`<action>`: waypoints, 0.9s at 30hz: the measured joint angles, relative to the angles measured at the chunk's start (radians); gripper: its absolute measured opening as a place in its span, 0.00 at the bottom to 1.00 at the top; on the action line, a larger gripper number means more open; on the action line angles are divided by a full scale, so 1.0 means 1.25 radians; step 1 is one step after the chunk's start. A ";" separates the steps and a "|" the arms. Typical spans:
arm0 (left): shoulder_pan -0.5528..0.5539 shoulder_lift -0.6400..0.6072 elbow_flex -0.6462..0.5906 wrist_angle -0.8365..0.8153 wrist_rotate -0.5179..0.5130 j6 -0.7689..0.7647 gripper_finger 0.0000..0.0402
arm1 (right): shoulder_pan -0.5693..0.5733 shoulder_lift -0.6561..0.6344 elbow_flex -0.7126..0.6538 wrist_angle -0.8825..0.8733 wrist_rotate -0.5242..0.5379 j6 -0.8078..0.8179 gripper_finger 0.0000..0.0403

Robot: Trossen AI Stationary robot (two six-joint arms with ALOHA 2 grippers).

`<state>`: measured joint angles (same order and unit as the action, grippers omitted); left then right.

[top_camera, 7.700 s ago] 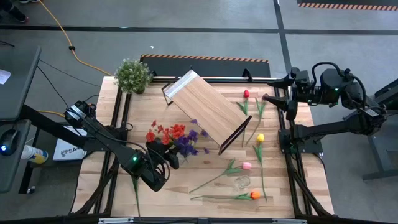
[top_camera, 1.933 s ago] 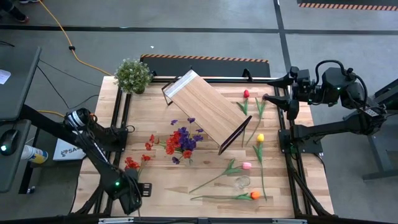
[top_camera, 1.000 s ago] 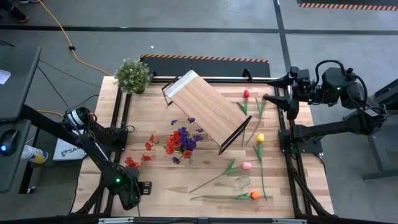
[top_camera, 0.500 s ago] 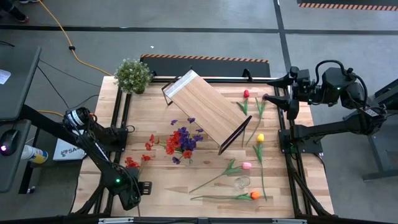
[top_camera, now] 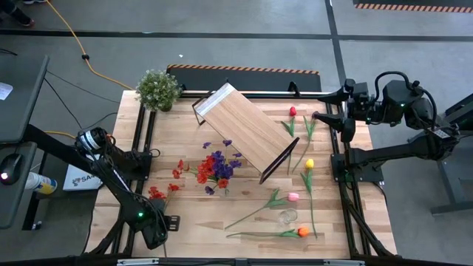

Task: Pick and place flowers into a vace then onto a shelf
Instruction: Put the orange flower into the left transparent vase

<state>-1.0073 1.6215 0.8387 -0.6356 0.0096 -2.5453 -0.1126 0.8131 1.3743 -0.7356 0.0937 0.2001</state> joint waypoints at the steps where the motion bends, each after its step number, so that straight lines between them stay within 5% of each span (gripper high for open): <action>1: 0.000 0.000 0.000 -0.002 0.003 -0.001 0.37 | 0.000 0.000 0.000 0.000 0.000 0.000 0.75; 8: 0.000 -0.001 -0.001 -0.019 -0.002 -0.019 0.10 | 0.000 0.000 0.000 0.000 0.000 0.000 0.75; 27: 0.001 0.004 0.104 -0.164 -0.080 -0.018 0.09 | 0.000 0.000 0.000 0.000 0.000 0.000 0.75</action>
<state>-1.0065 1.6268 0.9687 -0.8412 -0.0902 -2.5681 -0.1125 0.8135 1.3743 -0.7357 0.0937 0.2001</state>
